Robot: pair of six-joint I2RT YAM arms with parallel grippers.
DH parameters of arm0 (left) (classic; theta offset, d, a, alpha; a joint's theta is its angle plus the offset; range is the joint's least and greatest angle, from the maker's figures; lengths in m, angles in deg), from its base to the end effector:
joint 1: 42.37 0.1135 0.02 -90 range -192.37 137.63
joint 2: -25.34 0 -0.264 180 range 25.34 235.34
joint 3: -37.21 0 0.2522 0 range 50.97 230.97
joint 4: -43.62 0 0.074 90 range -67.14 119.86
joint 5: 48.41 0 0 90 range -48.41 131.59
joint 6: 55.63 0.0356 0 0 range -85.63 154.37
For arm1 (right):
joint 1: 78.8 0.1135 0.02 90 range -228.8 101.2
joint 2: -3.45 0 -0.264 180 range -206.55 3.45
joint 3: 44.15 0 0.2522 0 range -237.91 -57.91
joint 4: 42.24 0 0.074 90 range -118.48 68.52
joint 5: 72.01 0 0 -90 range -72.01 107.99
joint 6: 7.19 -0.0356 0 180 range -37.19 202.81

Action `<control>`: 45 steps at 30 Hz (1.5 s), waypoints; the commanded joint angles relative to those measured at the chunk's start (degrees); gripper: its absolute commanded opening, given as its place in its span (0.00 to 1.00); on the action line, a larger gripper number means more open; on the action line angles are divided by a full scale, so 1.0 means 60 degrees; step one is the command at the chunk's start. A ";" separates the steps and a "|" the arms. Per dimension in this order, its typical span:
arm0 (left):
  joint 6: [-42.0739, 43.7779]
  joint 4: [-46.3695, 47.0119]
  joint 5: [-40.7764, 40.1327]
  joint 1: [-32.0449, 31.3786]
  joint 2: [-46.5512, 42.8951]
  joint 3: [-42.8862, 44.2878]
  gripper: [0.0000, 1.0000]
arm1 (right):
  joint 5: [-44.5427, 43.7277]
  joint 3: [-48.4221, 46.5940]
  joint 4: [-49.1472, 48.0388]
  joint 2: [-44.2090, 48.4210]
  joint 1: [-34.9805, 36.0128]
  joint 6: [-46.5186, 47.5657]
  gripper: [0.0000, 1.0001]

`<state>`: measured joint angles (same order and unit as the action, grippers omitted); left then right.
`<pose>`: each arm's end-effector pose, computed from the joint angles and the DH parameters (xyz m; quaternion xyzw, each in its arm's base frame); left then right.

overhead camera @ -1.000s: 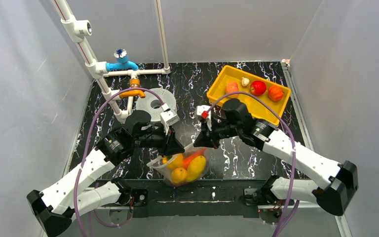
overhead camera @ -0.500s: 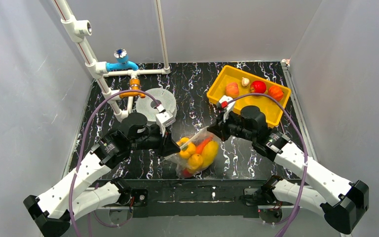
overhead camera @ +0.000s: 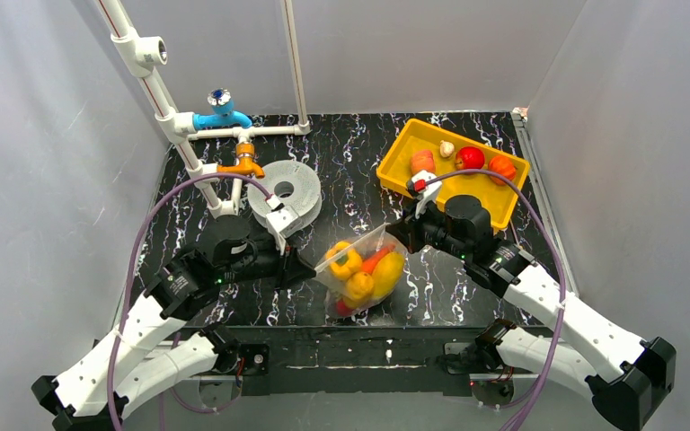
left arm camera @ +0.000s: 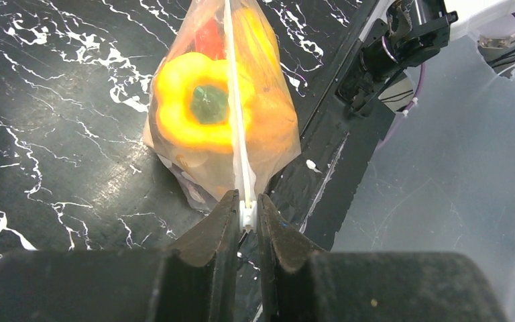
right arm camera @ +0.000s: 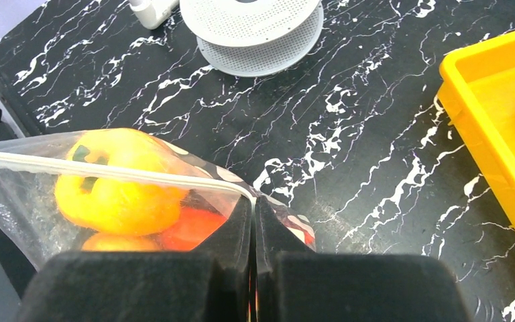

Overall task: Place the food in the zip-top bag and seal the zipper
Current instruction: Zip the zipper food storage bag at the center of the board, then place the zipper food storage bag at the center of the board.

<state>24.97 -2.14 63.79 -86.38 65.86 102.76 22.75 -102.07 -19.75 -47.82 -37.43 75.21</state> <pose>0.0970 -0.1124 0.3539 0.3446 0.7383 -0.3921 0.4270 0.1561 0.1414 0.3188 -0.2555 0.7555 0.2798 0.5345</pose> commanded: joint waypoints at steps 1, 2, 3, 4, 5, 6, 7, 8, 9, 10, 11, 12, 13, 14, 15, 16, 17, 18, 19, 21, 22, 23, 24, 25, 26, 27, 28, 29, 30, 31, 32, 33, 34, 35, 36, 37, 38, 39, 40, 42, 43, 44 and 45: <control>-0.0017 -0.1069 0.0025 -0.0039 -0.0435 0.0066 0.00 | -0.1101 -0.0006 -0.0567 0.0150 -0.0390 0.0284 0.01; -0.0042 -0.1062 -0.0028 -0.0036 -0.0427 0.0096 0.00 | -0.0972 -0.0019 -0.0554 0.0140 -0.0390 0.0305 0.01; -0.0072 -0.1059 -0.0116 -0.0035 -0.0399 0.0135 0.00 | -0.0802 -0.0042 -0.0540 0.0122 -0.0390 0.0340 0.01; -0.0116 -0.1067 -0.0235 -0.0038 -0.0352 0.0187 0.00 | -0.0587 -0.0089 -0.0477 0.0091 -0.0390 0.0391 0.01; -0.0166 -0.1083 -0.0373 -0.0037 -0.0307 0.0239 0.03 | -0.0325 -0.0170 -0.0368 0.0053 -0.0390 0.0452 0.01; -0.0221 -0.1107 -0.0540 -0.0035 -0.0255 0.0298 0.10 | -0.0021 -0.0272 -0.0195 -0.0001 -0.0390 0.0543 0.01; -0.0262 -0.1133 -0.0699 -0.0034 -0.0200 0.0353 0.17 | 0.0303 -0.0410 0.0009 -0.0076 -0.0384 0.0624 0.01; -0.0278 -0.1138 -0.0828 -0.0033 -0.0154 0.0406 0.24 | 0.0602 -0.0571 0.0190 -0.0171 -0.0377 0.0664 0.01; -0.0280 -0.1126 -0.0929 -0.0039 -0.0119 0.0468 0.33 | 0.0830 -0.0712 0.0350 -0.0271 -0.0376 0.0692 0.01; -0.0292 -0.1106 -0.1039 -0.0043 -0.0097 0.0536 0.43 | 0.0997 -0.0826 0.0479 -0.0365 -0.0376 0.0703 0.01; -0.0321 -0.1080 -0.1181 -0.0038 -0.0082 0.0613 0.51 | 0.1121 -0.0907 0.0551 -0.0434 -0.0375 0.0698 0.01; -0.0345 -0.1046 -0.1315 -0.0038 -0.0075 0.0697 0.57 | 0.1240 -0.0956 0.0581 -0.0489 -0.0375 0.0697 0.01; -0.0350 -0.0996 -0.1409 -0.0041 -0.0083 0.0781 0.61 | 0.1368 -0.0988 0.0580 -0.0536 -0.0375 0.0683 0.01; -0.0357 -0.0944 -0.1474 -0.0038 -0.0089 0.0858 0.64 | 0.1498 -0.1015 0.0564 -0.0575 -0.0372 0.0641 0.01; -0.0369 -0.0892 -0.1510 -0.0036 -0.0099 0.0940 0.67 | 0.1633 -0.1045 0.0550 -0.0621 -0.0365 0.0572 0.01; -0.0374 -0.0851 -0.1505 -0.0039 -0.0113 0.1034 0.70 | 0.1757 -0.1095 0.0547 -0.0692 -0.0361 0.0471 0.01; -0.0384 -0.0828 -0.1503 -0.0038 -0.0123 0.1128 0.73 | 0.1826 -0.1156 0.0545 -0.0784 -0.0361 0.0319 0.01; -0.0400 -0.0812 -0.1516 -0.0034 -0.0140 0.1214 0.75 | 0.1784 -0.1229 0.0550 -0.0899 -0.0365 0.0107 0.01; -0.0416 -0.0806 -0.1538 -0.0033 -0.0165 0.1294 0.76 | 0.1597 -0.1314 0.0575 -0.1036 -0.0365 -0.0136 0.01; -0.0454 -0.0807 -0.1655 -0.0039 -0.0249 0.1450 0.77 | 0.0940 -0.1527 0.0697 -0.1368 -0.0371 -0.0829 0.01; -0.0482 -0.0822 -0.1746 -0.0040 -0.0306 0.1498 0.77 | 0.0521 -0.1648 0.0823 -0.1558 -0.0379 -0.1128 0.01; -0.0503 -0.0836 -0.1841 -0.0037 -0.0367 0.1537 0.78 | 0.0133 -0.1767 0.0971 -0.1758 -0.0386 -0.1392 0.01; -0.0522 -0.0834 -0.1943 -0.0037 -0.0437 0.1564 0.79 | -0.0203 -0.1884 0.1107 -0.1963 -0.0394 -0.1614 0.01; -0.0539 -0.0834 -0.2048 -0.0034 -0.0525 0.1571 0.79 | -0.0507 -0.2011 0.1286 -0.2169 -0.0412 -0.1827 0.01; -0.0542 -0.0824 -0.2151 -0.0033 -0.0623 0.1553 0.79 | -0.0857 -0.2151 0.1504 -0.2387 -0.0436 -0.2022 0.01; -0.0543 -0.0814 -0.2259 -0.0034 -0.0729 0.1530 0.80 | -0.1244 -0.2296 0.1715 -0.2618 -0.0474 -0.2196 0.01; -0.0543 -0.0824 -0.2359 -0.0034 -0.0840 0.1517 0.80 | -0.1564 -0.2485 0.1994 -0.2902 -0.0538 -0.2371 0.01; -0.0543 -0.0836 -0.2454 -0.0037 -0.0958 0.1503 0.80 | -0.1865 -0.2717 0.2306 -0.3219 -0.0615 -0.2544 0.01; -0.0543 -0.0853 -0.2553 -0.0042 -0.1079 0.1493 0.81 | -0.2112 -0.2925 0.2629 -0.3486 -0.0708 -0.2700 0.01; -0.0543 -0.0882 -0.2638 -0.0037 -0.1166 0.1488 0.81 | -0.2299 -0.3136 0.2979 -0.3762 -0.0818 -0.2814 0.01; -0.0543 -0.0919 -0.2684 -0.0035 -0.1245 0.1489 0.82 | -0.2429 -0.3349 0.3307 -0.4025 -0.0920 -0.2891 0.02; -0.0544 -0.0953 -0.2722 -0.0036 -0.1308 0.1506 0.82 | -0.2521 -0.3505 0.3556 -0.4235 -0.0996 -0.2917 0.02; -0.0543 -0.0996 -0.2765 -0.0036 -0.1370 0.1528 0.82 | -0.2590 -0.3594 0.3694 -0.4392 -0.1045 -0.2908 0.02; -0.0543 -0.1039 -0.2808 -0.0038 -0.1409 0.1564 0.82 | -0.2637 -0.3623 0.3762 -0.4494 -0.1078 -0.2893 0.03; -0.0543 -0.1079 -0.2849 -0.0037 -0.1455 0.1603 0.82 | -0.2679 -0.3629 0.3796 -0.4576 -0.1107 -0.2876 0.04; -0.0539 -0.1106 -0.2901 -0.0040 -0.1509 0.1653 0.82 | -0.2716 -0.3632 0.3818 -0.4667 -0.1133 -0.2853 0.05; -0.0530 -0.1118 -0.2960 -0.0034 -0.1568 0.1687 0.82 | -0.2744 -0.3650 0.3861 -0.4755 -0.1152 -0.2826 0.05; -0.0521 -0.1113 -0.3004 -0.0033 -0.1629 0.1712 0.82 | -0.2786 -0.3672 0.3932 -0.4841 -0.1161 -0.2809 0.06; -0.0502 -0.1113 -0.3045 -0.0035 -0.1687 0.1745 0.82 | -0.2839 -0.3696 0.4020 -0.4914 -0.1163 -0.2798 0.07; -0.0459 -0.1113 -0.3148 -0.0036 -0.1798 0.1791 0.83 | -0.2869 -0.3691 0.4124 -0.5017 -0.1166 -0.2772 0.08; -0.0455 -0.1113 -0.3214 -0.0034 -0.1857 0.1809 0.83 | -0.2856 -0.3651 0.4136 -0.5034 -0.1166 -0.2753 0.10; -0.0455 -0.1113 -0.3285 -0.0033 -0.1926 0.1815 0.84 | -0.2850 -0.3596 0.4127 -0.5035 -0.1167 -0.2736 0.12; -0.0455 -0.1106 -0.3346 -0.0033 -0.1991 0.1817 0.84 | -0.2847 -0.3550 0.4116 -0.5023 -0.1167 -0.2693 0.15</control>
<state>21.77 -8.43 46.29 -86.38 55.40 111.59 7.19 -121.81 2.92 -77.84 -44.36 58.96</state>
